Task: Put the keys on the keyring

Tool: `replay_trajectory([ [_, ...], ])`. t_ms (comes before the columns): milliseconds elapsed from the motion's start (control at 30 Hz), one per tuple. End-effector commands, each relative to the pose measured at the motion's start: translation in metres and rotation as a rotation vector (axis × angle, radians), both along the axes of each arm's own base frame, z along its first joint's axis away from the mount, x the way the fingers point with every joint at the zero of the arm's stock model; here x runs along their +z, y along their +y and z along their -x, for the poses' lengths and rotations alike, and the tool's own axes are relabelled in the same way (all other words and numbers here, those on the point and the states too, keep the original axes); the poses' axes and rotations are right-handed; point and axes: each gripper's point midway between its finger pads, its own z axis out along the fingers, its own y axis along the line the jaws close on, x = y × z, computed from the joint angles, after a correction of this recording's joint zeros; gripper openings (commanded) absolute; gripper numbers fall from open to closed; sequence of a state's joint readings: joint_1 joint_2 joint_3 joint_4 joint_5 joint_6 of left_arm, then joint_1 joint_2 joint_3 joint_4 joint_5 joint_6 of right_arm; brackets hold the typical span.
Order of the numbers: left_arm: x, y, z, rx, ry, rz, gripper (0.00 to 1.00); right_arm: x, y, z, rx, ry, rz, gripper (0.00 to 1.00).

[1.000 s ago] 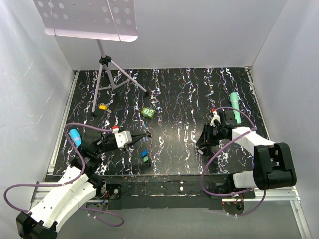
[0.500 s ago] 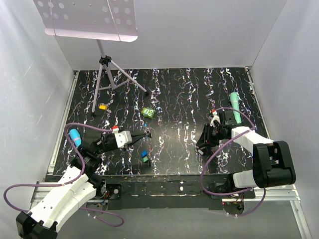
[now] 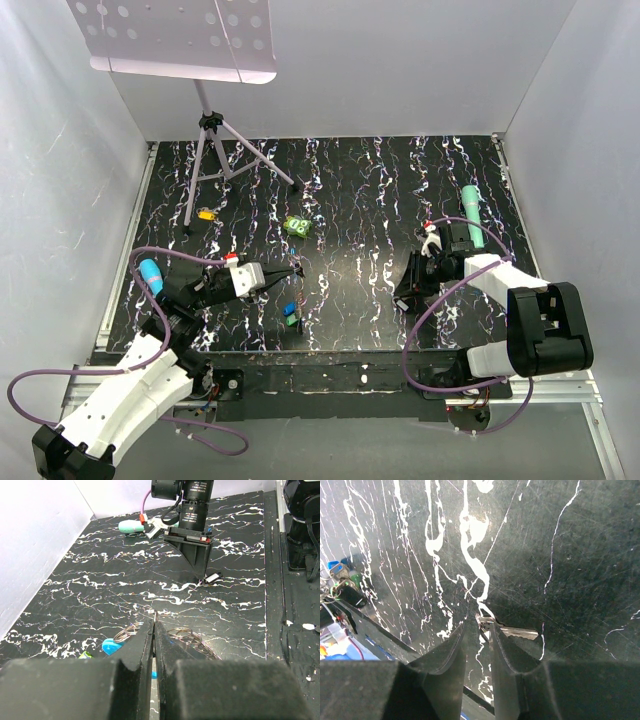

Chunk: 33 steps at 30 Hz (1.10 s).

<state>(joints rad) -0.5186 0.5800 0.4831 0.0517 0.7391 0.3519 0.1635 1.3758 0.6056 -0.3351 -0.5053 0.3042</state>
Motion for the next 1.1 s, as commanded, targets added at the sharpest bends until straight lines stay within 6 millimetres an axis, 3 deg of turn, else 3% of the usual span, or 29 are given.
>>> replay_trajectory([
  [0,0.014,0.002,-0.003,0.018,-0.042,0.019,0.0,0.0,0.0,0.005,0.029,0.008,-0.006,0.31],
  [633,0.015,0.002,-0.002,0.017,-0.045,0.02,0.0,0.015,0.01,-0.007,0.112,-0.045,-0.02,0.31],
  [867,0.015,0.003,-0.002,0.017,-0.044,0.021,0.0,0.025,0.007,-0.018,0.122,-0.06,0.014,0.35],
  [1067,0.015,0.003,-0.001,0.02,-0.045,0.02,0.0,0.048,0.004,-0.032,0.188,-0.114,0.049,0.38],
])
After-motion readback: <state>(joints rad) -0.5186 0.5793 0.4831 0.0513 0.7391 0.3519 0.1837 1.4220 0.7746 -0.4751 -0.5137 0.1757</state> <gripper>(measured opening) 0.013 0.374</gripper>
